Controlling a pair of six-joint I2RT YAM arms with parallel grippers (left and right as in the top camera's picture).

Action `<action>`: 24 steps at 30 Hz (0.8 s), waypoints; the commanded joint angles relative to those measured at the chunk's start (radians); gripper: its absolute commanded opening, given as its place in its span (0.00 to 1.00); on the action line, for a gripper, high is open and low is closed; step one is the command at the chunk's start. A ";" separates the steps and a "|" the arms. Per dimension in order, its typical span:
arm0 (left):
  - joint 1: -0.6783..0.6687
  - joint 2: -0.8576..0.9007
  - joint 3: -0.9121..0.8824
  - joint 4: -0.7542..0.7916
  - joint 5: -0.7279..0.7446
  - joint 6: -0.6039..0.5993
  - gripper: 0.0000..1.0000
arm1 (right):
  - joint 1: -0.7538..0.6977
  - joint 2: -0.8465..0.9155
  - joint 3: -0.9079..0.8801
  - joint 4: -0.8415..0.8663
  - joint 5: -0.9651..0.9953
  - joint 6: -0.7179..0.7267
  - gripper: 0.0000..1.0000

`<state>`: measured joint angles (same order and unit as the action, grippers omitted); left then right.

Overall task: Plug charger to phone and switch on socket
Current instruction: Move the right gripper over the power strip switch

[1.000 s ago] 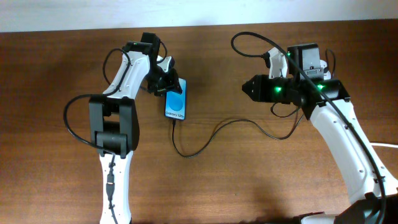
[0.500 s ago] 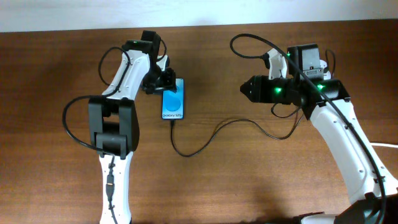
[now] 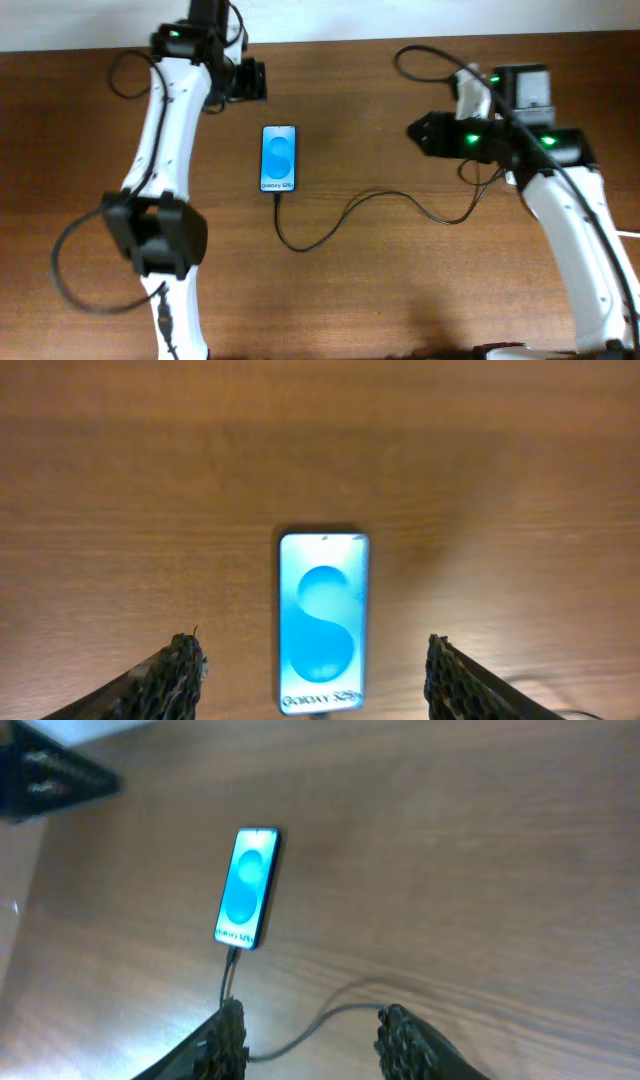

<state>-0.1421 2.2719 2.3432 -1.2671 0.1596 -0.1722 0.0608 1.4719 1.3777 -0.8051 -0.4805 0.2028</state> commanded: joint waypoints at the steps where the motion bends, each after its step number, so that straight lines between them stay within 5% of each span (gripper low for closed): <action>1: -0.002 -0.171 0.026 -0.019 0.020 0.003 0.73 | -0.138 -0.067 0.088 -0.055 0.018 -0.016 0.46; 8: -0.002 -0.256 0.025 -0.104 0.026 0.003 0.82 | -0.529 -0.088 0.099 -0.066 0.019 -0.016 0.51; 9: -0.002 -0.256 0.025 -0.109 0.026 0.003 0.96 | -0.590 -0.075 0.099 -0.054 0.022 -0.016 0.52; 11: -0.002 -0.256 0.025 -0.109 0.026 0.002 0.99 | -0.644 -0.041 0.099 -0.039 0.022 -0.016 0.54; 23: -0.002 -0.256 0.025 -0.115 0.027 0.003 0.99 | -0.741 0.372 0.099 0.182 0.075 -0.016 0.63; 24: -0.002 -0.256 0.025 -0.114 0.026 0.002 1.00 | -0.741 0.411 0.099 0.202 0.074 -0.015 0.77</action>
<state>-0.1436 2.0350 2.3592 -1.3834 0.1761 -0.1749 -0.6792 1.8400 1.4586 -0.6296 -0.4221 0.1986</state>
